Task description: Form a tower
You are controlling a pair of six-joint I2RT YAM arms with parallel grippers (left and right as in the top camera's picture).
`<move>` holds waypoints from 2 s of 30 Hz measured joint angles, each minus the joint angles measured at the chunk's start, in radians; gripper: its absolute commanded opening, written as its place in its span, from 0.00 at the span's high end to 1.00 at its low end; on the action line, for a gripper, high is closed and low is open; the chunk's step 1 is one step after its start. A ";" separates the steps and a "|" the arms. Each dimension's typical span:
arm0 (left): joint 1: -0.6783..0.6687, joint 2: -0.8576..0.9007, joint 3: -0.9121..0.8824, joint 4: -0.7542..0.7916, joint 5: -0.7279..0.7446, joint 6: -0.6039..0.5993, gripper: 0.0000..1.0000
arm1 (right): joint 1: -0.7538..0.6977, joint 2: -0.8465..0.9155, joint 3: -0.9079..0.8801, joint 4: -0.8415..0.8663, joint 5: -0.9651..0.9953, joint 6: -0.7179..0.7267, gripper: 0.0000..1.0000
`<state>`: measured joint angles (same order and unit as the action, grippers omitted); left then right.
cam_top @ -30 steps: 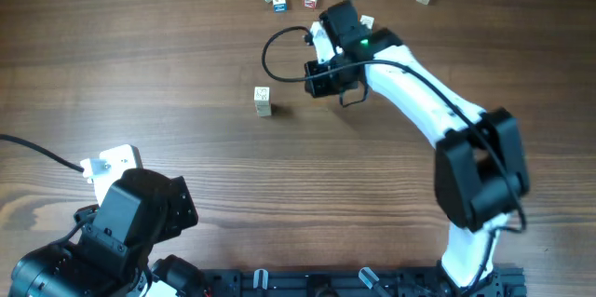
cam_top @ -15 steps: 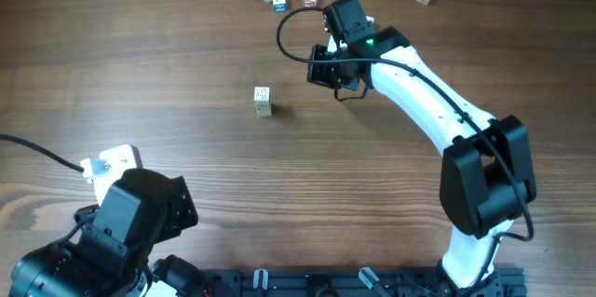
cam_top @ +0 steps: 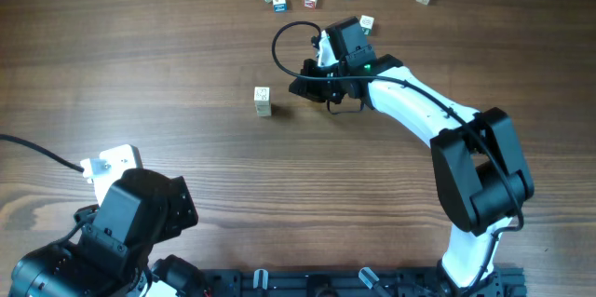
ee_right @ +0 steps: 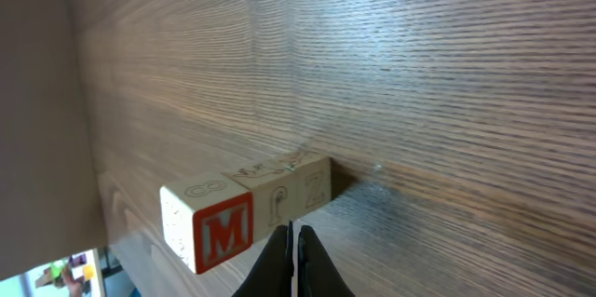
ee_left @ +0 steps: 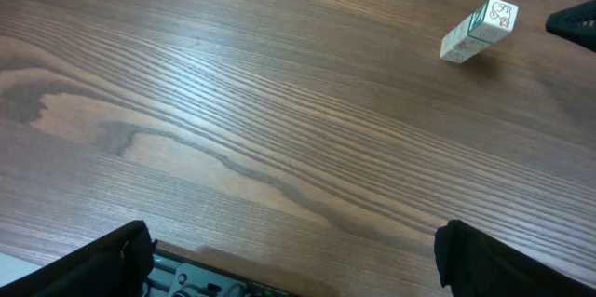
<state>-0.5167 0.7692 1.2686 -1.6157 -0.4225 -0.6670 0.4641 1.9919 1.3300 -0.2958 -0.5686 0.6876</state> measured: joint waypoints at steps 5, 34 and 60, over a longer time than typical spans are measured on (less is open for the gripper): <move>0.000 0.000 0.000 0.000 0.000 0.000 0.00 | 0.005 0.001 0.000 0.028 -0.008 0.000 0.96; 0.000 0.000 0.000 0.000 0.000 0.000 0.00 | 0.031 0.056 0.000 0.118 -0.045 0.009 0.96; 0.000 0.000 0.000 0.000 0.000 0.000 0.00 | 0.049 0.058 0.000 0.135 -0.053 0.016 0.96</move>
<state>-0.5167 0.7692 1.2686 -1.6157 -0.4225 -0.6674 0.5129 2.0499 1.3300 -0.1612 -0.6212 0.7040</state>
